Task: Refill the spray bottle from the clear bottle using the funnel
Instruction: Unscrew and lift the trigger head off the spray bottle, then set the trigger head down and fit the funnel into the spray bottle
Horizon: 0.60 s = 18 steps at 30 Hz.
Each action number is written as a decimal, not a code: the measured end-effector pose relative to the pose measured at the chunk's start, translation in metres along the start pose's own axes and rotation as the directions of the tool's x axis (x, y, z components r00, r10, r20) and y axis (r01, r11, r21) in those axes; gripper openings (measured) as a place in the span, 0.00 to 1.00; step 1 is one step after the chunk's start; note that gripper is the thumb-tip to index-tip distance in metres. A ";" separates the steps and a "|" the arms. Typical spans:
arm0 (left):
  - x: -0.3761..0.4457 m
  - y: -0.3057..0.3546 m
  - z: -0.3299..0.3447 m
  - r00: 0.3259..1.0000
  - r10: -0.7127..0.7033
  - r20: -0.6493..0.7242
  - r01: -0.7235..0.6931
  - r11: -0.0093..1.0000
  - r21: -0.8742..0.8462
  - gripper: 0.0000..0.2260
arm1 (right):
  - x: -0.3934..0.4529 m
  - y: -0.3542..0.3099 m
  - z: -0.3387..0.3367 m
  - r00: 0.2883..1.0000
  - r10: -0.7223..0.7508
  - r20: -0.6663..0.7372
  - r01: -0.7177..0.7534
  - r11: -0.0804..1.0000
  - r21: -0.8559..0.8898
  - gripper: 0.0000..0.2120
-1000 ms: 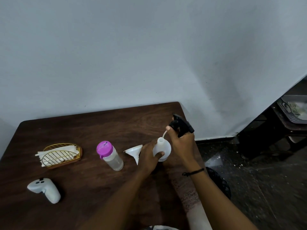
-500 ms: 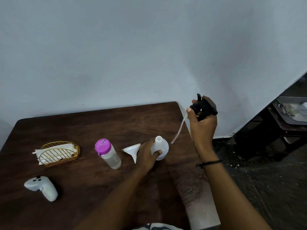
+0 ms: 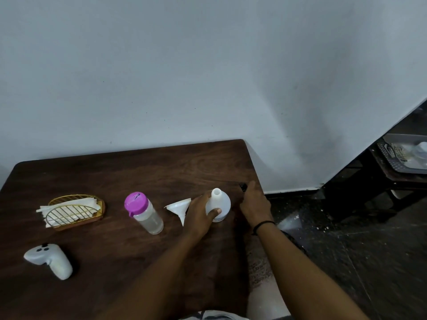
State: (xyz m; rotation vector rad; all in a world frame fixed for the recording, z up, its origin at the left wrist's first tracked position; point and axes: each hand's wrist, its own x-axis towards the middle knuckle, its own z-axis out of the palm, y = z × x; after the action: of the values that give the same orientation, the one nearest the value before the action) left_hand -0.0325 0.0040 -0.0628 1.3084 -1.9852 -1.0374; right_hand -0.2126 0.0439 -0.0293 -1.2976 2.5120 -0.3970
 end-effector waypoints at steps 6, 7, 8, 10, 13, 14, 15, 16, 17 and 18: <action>0.002 -0.010 0.003 1.000 0.020 -0.007 -0.020 1.000 -0.010 0.25 | 0.009 0.004 0.022 1.000 0.018 -0.023 -0.020 0.996 -0.092 0.14; 0.002 -0.011 0.003 1.000 0.017 -0.007 -0.017 1.000 -0.009 0.25 | 0.010 0.005 0.025 0.999 0.026 -0.022 -0.028 0.995 -0.095 0.14; 0.003 -0.011 0.004 1.000 0.010 -0.007 -0.010 1.000 -0.007 0.25 | 0.012 0.007 0.028 0.999 0.031 -0.020 -0.033 0.994 -0.101 0.15; 0.005 -0.014 0.006 1.000 0.003 -0.004 -0.003 1.000 0.003 0.26 | 0.014 0.009 0.033 0.999 0.037 -0.017 -0.039 0.992 -0.118 0.16; 0.005 -0.015 0.007 1.000 -0.003 0.010 0.003 1.000 0.025 0.28 | 0.014 0.010 0.037 0.999 0.043 0.001 -0.042 0.992 -0.116 0.21; 0.005 -0.016 0.008 1.000 -0.003 0.010 0.003 1.000 0.029 0.28 | 0.013 0.010 0.038 0.999 0.046 0.012 -0.044 0.994 -0.099 0.24; 0.004 -0.016 0.008 1.000 0.001 0.008 -0.002 0.999 0.032 0.28 | 0.011 0.010 0.038 0.999 0.049 0.021 -0.047 0.996 -0.076 0.27; 0.004 -0.016 0.008 1.000 0.007 0.005 -0.007 0.999 0.031 0.28 | 0.010 0.011 0.040 0.999 0.047 0.023 -0.046 0.998 -0.053 0.30; 0.004 -0.015 0.008 1.000 0.009 0.006 -0.010 0.999 0.031 0.28 | 0.008 0.012 0.041 0.999 0.044 0.023 -0.043 0.998 -0.037 0.32; 0.005 -0.015 0.008 1.000 0.012 0.007 -0.012 0.999 0.030 0.27 | 0.007 0.012 0.042 0.999 0.040 0.020 -0.040 0.999 -0.025 0.34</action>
State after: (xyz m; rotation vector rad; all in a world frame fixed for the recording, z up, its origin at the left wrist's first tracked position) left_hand -0.0330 -0.0014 -0.0793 1.3088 -2.0192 -1.0113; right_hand -0.2095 0.0404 -0.0726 -1.2519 2.5286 -0.3434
